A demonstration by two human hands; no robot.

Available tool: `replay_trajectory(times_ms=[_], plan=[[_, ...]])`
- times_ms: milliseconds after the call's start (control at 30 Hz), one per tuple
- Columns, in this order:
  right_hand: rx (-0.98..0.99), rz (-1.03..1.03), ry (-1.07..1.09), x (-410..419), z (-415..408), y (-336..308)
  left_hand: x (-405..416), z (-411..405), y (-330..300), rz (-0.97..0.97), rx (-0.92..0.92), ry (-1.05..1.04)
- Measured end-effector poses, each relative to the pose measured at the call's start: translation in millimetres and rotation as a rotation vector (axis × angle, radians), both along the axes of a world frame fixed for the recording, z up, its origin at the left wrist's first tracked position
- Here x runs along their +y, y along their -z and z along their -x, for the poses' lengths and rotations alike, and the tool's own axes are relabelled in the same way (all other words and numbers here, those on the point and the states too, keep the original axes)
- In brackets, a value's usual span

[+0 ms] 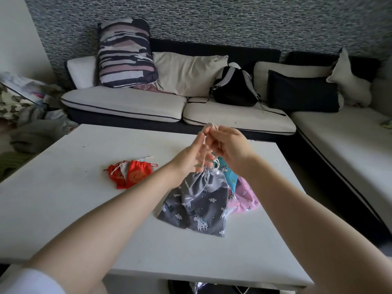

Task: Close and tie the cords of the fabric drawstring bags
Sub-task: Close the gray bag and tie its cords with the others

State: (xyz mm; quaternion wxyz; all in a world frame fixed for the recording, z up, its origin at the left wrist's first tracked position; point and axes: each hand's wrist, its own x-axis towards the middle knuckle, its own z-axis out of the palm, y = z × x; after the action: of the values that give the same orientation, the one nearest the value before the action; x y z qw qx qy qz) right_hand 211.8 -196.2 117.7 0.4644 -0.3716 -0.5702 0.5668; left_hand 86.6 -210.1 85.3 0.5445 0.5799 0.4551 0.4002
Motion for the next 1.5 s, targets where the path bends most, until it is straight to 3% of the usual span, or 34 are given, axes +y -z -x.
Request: replay_trajectory(times_ms=[67,167,267,333,467,600,700,733,800,900,967,1133,1200,1267,1367,1500], plan=[[0.039,0.006,0.017,2,-4,-2,-5,-4,9,-0.048,0.010,0.055],[-0.098,-0.002,0.201,4,-11,-2,-3,-6,13,-0.118,0.070,-0.053],[-0.197,0.129,0.452,11,-27,5,4,1,16,-0.008,0.083,-0.208],[-0.049,0.265,0.477,15,-36,9,7,10,22,0.045,0.197,-0.226],[0.318,0.344,0.308,18,-31,2,2,11,26,0.063,0.473,-0.075],[0.514,0.397,0.147,16,-7,-13,-10,2,21,0.057,0.506,0.117],[0.640,0.419,0.029,14,13,-16,-12,0,21,-0.050,0.617,0.125],[0.616,0.410,-0.018,13,19,-15,-12,0,20,-0.104,0.655,0.109],[0.376,0.382,-0.071,11,21,-8,-13,0,18,-0.145,0.641,0.107],[-0.212,0.289,-0.024,6,11,13,-11,4,20,0.030,0.236,0.128],[-0.408,0.251,-0.016,2,1,25,-8,8,23,0.078,0.048,0.070],[-0.693,0.024,0.091,1,-11,33,-3,15,30,0.079,-0.006,-0.024],[-0.691,0.005,0.143,2,-15,32,-1,17,32,0.071,-0.012,-0.070],[-0.692,0.094,0.022,0,-19,29,2,20,35,0.082,-0.043,-0.095],[-0.861,0.111,-0.239,-10,-18,28,4,21,36,0.093,-0.058,-0.102],[-0.900,-0.011,-0.179,-10,-8,33,0,19,35,0.080,-0.043,-0.049]])
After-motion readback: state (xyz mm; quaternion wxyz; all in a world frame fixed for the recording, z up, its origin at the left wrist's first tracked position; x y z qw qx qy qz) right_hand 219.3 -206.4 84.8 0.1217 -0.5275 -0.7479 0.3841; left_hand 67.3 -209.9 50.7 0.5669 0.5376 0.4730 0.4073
